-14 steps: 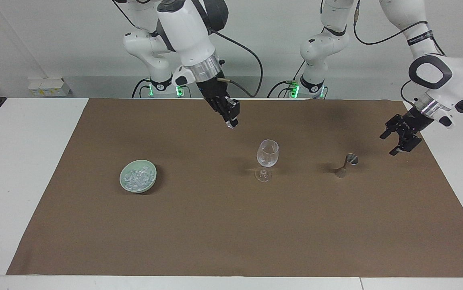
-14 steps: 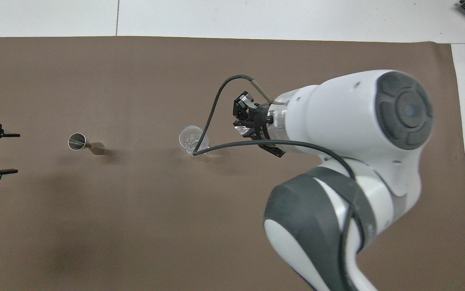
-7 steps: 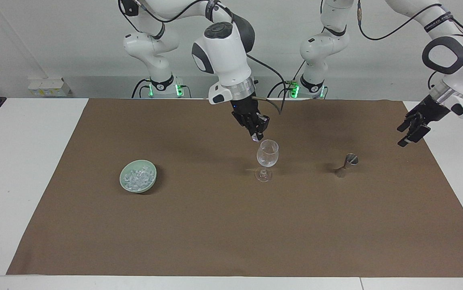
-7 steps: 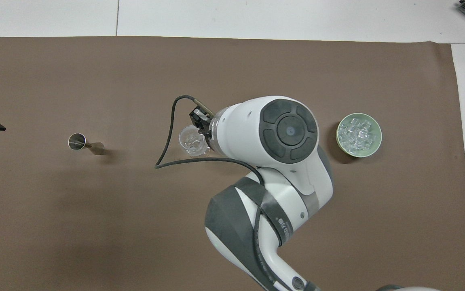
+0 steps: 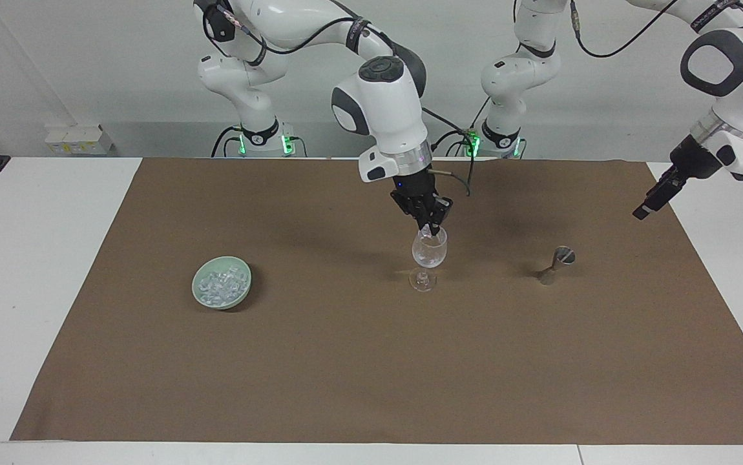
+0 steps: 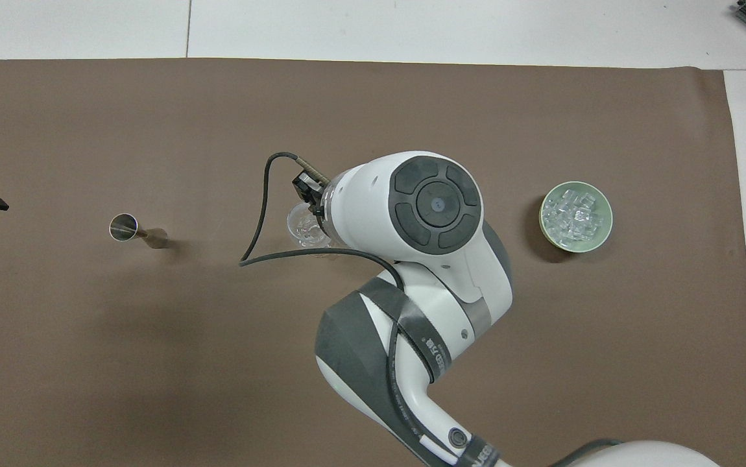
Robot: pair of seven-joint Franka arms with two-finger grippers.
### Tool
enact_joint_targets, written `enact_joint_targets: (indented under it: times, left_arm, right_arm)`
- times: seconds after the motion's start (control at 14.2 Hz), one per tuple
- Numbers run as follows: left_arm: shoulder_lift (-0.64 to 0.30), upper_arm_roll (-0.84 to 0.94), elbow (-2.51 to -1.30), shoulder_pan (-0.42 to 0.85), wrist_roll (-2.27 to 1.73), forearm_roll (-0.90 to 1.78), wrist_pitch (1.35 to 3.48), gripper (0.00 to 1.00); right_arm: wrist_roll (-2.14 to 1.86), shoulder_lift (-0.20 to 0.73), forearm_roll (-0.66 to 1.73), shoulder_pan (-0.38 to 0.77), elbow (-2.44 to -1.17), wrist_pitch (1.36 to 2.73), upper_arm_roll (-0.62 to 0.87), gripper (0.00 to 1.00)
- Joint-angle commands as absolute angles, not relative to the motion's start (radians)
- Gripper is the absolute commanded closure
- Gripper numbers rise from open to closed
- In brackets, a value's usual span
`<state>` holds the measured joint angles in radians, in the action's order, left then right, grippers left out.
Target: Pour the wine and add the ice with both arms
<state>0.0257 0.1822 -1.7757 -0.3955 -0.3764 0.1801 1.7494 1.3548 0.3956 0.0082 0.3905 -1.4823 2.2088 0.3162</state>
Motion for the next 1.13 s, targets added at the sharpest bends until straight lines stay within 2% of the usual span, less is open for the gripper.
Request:
enact_joint_targets:
  times: [0.0,0.35,1.06]
  left_arm:
    - [0.029,0.175,-1.701,-0.359,-0.241,0.107,1.668,0.0]
    - [0.029,0.21,-1.621,-0.344,-0.227,0.072,1.618,0.0]
    - [0.049,0.333,-1.606,-0.314,-0.172,0.006,1.539,0.0]
  right_arm:
    - [1.388,0.431,-0.026,0.396,-1.427,2.206,0.316,1.0]
    - [1.384,0.422,-0.025,0.396,-1.437,2.189,0.321,1.0]
    - [1.351,0.429,-0.066,0.416,-1.466,2.172,0.321,1.0]
